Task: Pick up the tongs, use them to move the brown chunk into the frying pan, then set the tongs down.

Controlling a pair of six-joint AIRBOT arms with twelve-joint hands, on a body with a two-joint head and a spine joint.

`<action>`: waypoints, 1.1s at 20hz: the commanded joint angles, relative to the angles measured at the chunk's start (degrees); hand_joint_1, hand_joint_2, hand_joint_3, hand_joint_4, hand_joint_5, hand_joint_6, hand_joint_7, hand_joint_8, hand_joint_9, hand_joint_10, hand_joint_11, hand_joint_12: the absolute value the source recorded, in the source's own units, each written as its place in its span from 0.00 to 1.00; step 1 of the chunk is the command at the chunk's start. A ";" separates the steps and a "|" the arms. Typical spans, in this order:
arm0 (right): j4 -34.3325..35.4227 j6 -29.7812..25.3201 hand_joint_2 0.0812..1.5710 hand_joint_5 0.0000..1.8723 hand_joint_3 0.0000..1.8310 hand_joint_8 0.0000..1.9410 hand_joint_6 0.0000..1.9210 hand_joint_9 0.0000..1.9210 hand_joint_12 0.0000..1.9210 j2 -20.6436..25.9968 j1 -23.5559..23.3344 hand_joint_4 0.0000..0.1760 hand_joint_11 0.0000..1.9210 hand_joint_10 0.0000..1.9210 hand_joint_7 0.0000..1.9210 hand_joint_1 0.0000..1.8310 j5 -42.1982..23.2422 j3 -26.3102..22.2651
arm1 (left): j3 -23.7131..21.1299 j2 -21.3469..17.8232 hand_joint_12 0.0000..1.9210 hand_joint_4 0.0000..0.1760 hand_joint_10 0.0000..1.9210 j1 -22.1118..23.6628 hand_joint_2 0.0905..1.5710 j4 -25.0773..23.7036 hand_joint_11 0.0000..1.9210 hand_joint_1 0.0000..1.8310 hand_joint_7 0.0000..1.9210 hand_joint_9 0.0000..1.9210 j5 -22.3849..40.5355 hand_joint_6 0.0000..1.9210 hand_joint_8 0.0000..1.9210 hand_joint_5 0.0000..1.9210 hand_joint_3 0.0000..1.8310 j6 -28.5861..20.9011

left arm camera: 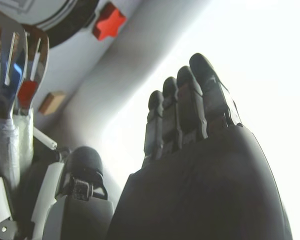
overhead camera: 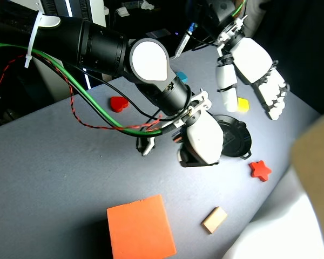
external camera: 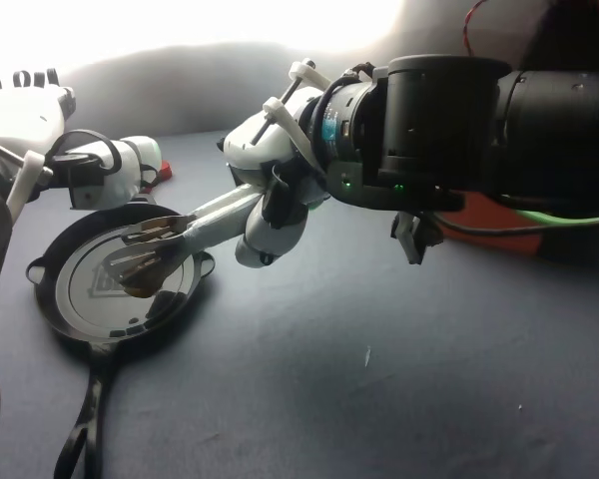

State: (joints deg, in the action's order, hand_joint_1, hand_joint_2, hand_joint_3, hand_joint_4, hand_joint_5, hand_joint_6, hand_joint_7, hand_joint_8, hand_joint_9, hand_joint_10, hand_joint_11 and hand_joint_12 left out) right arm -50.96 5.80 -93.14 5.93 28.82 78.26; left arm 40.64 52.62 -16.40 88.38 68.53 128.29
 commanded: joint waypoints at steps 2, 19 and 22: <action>-1.75 -0.31 0.92 0.71 0.01 1.00 1.00 0.88 1.00 -0.47 -0.23 1.00 0.92 1.00 0.81 0.44 -4.12 0.75 | 0.18 -0.02 0.36 0.00 0.00 0.72 0.82 -4.97 0.00 0.00 0.11 0.10 2.81 0.00 0.00 0.10 0.00 -0.11; -6.74 -2.73 0.90 0.39 0.00 0.50 0.49 0.44 0.86 -1.43 1.46 0.00 0.38 0.69 0.47 0.28 -5.40 2.09 | 0.47 0.29 0.38 0.00 0.00 0.88 0.81 -6.24 0.00 0.00 0.12 0.11 2.65 0.00 0.00 0.10 0.00 -0.37; -6.65 -2.65 0.90 0.39 0.00 0.49 0.47 0.44 0.85 -0.04 0.71 0.00 0.37 0.68 0.47 0.27 -5.21 0.71 | 0.42 0.29 0.37 0.00 0.00 0.82 0.81 -6.23 0.00 0.00 0.12 0.11 2.72 0.00 0.00 0.10 0.00 -0.38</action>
State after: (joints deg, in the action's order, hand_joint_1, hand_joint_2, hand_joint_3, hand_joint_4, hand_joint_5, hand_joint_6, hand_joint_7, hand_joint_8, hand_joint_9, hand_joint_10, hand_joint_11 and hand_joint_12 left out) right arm -55.57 3.29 -93.17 7.64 26.20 78.81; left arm 41.04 53.12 -15.97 87.55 68.42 127.87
